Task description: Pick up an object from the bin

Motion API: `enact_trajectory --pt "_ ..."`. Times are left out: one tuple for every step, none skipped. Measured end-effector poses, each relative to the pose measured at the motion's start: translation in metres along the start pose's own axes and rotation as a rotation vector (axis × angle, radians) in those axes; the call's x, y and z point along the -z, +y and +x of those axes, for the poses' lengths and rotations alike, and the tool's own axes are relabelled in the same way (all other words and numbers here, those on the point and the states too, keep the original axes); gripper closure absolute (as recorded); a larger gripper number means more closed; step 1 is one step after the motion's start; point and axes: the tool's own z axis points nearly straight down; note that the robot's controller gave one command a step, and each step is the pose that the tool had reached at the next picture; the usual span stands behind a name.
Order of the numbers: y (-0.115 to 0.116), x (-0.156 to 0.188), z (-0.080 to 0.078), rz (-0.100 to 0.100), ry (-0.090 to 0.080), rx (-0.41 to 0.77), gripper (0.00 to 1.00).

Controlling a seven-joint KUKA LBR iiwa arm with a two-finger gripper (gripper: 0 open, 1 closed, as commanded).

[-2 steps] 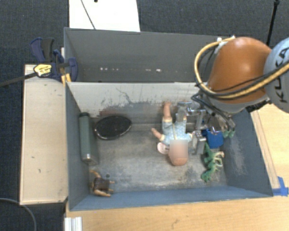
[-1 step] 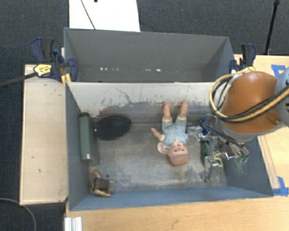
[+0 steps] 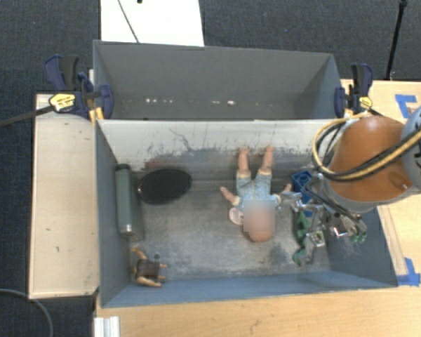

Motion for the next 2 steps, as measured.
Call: enact_trajectory --pt "0.034 -0.02 -0.019 0.001 -0.005 -0.063 0.0" --pt "0.05 -0.024 -0.022 0.0 -0.005 -0.077 0.0"
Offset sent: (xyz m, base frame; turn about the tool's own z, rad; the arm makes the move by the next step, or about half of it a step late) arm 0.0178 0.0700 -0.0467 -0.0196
